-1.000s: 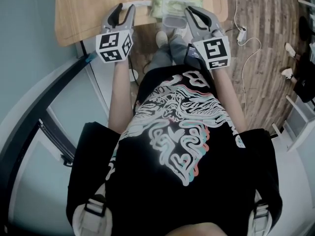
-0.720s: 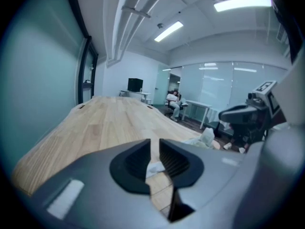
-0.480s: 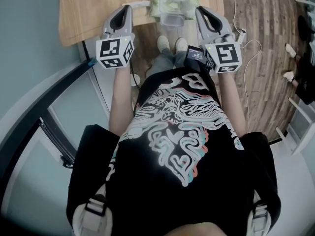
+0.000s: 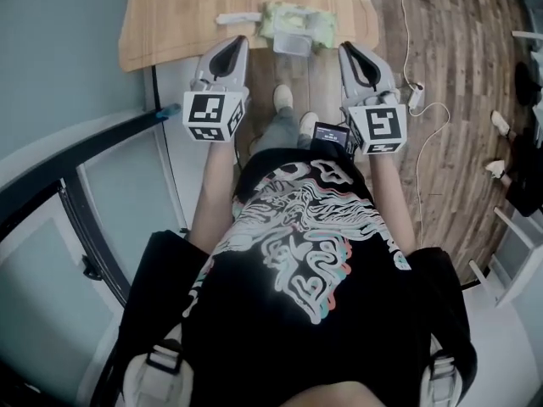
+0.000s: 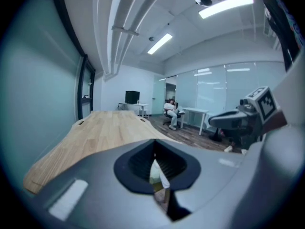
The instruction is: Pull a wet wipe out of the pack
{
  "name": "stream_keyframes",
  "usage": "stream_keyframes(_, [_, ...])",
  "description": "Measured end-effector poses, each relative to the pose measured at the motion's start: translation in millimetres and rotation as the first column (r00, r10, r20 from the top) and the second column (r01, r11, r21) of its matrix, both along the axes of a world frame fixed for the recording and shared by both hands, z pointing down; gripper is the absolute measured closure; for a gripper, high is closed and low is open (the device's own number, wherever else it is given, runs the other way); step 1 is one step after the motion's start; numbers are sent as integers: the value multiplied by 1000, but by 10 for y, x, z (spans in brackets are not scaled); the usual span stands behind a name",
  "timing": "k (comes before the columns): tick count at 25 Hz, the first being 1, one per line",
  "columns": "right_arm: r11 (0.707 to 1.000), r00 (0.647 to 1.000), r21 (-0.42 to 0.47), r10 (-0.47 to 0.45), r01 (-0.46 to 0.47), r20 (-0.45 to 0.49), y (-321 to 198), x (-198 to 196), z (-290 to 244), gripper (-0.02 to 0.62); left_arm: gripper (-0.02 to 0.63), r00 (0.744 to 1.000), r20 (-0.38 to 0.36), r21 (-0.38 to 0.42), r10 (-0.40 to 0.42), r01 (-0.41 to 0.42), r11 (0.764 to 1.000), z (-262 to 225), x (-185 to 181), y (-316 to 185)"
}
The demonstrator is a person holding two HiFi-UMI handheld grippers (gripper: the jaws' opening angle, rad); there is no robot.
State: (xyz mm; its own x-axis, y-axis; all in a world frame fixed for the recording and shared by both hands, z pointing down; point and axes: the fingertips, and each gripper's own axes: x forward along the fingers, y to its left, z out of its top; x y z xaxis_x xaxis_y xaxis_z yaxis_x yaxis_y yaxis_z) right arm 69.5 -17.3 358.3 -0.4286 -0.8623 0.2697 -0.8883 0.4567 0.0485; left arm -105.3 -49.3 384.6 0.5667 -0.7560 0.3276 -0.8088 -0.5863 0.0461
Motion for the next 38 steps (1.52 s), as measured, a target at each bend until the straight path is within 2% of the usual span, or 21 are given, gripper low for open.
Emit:
stream_keyframes(9, [999, 999, 50, -12, 11, 30, 515, -7, -244, 595, 617, 996, 89, 68, 8, -15, 998, -276, 287, 687])
stream_keyframes(14, [997, 999, 66, -43, 41, 33, 653, -23, -359, 595, 617, 998, 65, 84, -22, 16, 996, -408, 312, 869])
stream_keyframes(23, [994, 997, 84, -72, 71, 8, 609, -65, -431, 597, 617, 997, 50, 134, -60, 53, 989, -616, 233, 815])
stream_keyframes(38, [996, 998, 65, -61, 62, -15, 533, 32, -348, 597, 617, 995, 55, 121, -78, 71, 990, -513, 232, 798])
